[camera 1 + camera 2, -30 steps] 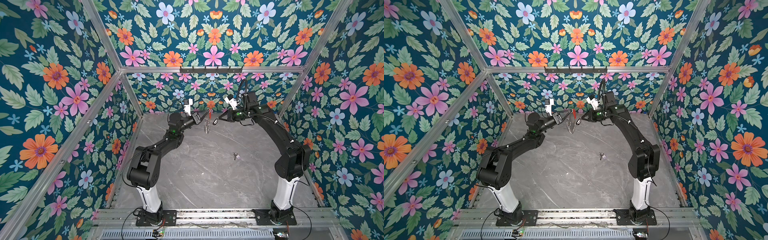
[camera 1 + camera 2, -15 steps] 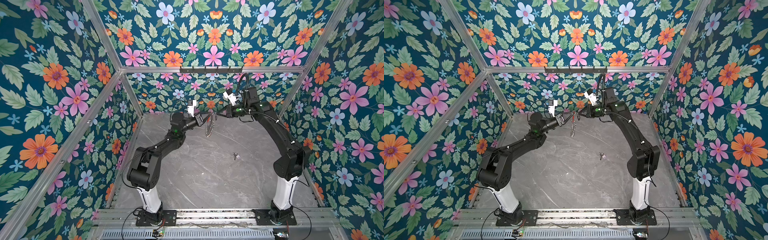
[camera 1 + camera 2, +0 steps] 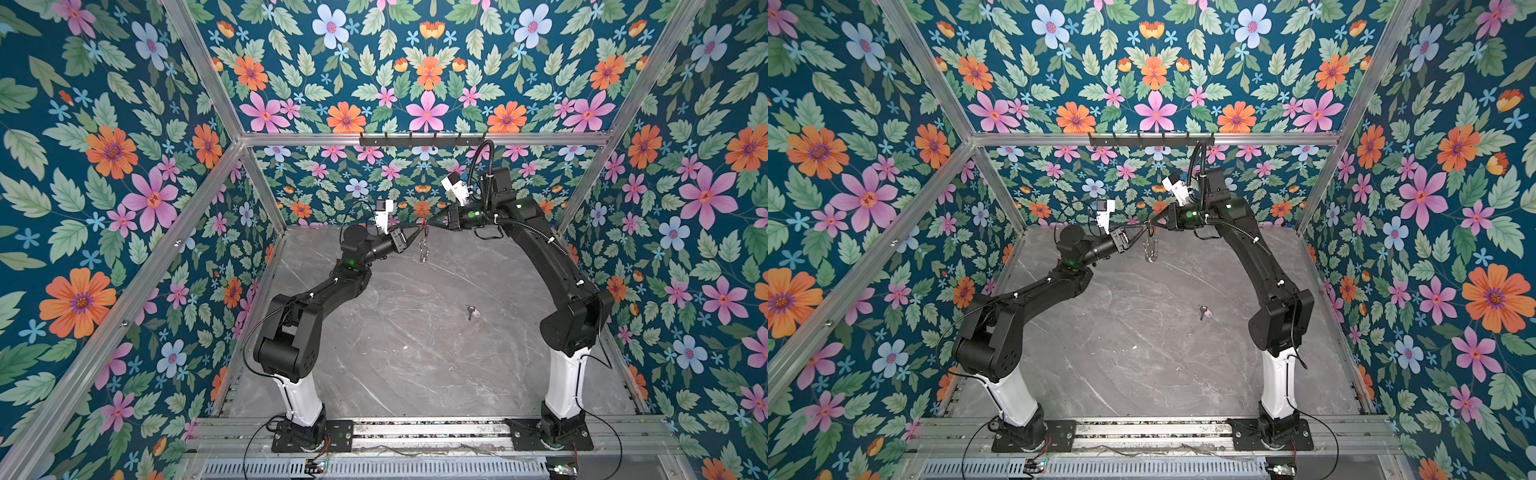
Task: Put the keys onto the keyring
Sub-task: 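Bring the black-tagged key to the keyring beside the left gripper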
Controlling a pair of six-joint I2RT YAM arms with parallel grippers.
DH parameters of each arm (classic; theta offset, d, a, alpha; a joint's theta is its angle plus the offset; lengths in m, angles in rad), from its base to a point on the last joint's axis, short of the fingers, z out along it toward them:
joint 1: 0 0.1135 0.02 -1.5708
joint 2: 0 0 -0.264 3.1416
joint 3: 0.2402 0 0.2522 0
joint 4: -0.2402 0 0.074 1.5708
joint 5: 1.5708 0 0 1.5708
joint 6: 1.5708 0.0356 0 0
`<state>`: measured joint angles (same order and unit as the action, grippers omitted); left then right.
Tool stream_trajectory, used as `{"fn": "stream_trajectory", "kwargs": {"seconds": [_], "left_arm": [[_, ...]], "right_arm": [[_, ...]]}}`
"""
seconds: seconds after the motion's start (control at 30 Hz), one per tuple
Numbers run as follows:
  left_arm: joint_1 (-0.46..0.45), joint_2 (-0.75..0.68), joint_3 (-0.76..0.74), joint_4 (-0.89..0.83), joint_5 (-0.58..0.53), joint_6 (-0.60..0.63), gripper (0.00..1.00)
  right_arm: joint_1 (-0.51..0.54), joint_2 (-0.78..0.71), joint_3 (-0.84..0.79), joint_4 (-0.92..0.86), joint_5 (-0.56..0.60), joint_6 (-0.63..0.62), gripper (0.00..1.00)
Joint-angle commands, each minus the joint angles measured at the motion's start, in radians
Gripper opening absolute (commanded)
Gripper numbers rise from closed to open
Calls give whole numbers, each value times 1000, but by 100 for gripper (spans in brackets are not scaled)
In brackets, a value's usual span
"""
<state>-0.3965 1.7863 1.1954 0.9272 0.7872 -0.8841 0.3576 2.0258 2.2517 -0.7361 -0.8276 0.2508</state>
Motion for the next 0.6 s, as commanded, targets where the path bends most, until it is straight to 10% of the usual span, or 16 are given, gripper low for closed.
{"fn": "stream_trajectory", "kwargs": {"seconds": [0.0,0.57], "left_arm": [[0,-11,-3,61,18,3,0],[-1,-40,-53,141,-19,11,0]], "right_arm": [[9,17,35,-19,-19,-2,0],[12,46,68,-55,57,39,0]]}}
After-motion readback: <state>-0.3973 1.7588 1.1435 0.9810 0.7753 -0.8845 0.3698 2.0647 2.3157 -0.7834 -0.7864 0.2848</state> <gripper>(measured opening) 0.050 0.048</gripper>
